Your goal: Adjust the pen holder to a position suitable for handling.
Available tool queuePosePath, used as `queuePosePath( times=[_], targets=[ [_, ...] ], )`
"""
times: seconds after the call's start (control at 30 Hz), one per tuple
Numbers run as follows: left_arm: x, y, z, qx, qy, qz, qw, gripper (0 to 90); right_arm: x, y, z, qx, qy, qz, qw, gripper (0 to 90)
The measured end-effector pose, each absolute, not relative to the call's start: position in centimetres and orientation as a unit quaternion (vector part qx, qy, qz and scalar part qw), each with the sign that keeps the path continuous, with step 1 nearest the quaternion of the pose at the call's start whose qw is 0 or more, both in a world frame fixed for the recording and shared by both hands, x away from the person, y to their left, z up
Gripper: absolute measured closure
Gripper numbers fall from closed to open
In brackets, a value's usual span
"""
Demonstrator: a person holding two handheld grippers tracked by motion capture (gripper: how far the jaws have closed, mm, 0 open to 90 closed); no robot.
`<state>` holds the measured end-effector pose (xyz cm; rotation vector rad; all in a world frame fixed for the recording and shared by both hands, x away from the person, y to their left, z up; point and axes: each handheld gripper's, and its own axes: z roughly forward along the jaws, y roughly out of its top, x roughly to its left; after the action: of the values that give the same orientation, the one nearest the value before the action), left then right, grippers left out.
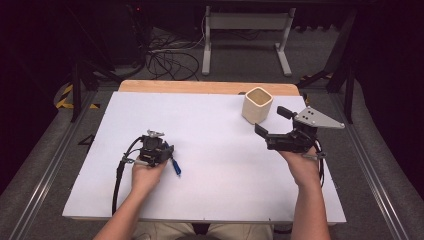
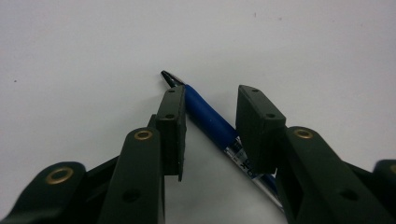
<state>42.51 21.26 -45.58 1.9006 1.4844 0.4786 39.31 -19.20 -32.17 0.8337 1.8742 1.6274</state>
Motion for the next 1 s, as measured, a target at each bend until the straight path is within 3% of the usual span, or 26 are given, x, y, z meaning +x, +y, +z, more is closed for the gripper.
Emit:
queuePosePath(
  times=[0.3,0.63,1.0],
  targets=[
    [43.0,21.9,-45.1,0.749,0.554,0.164,0.323,70.5,39.3,-19.2,-32.1,0.308,0.692,0.600,0.258,4.0],
    [43.9,21.9,-44.3,0.789,0.526,0.145,0.284,71.1,39.4,-18.9,-32.2,0.307,0.695,0.597,0.256,4.0],
    [43.7,21.7,-44.2,0.796,0.515,0.159,0.274,74.5,39.3,-19.0,-32.2,0.305,0.695,0.599,0.257,4.0]
  ],
)
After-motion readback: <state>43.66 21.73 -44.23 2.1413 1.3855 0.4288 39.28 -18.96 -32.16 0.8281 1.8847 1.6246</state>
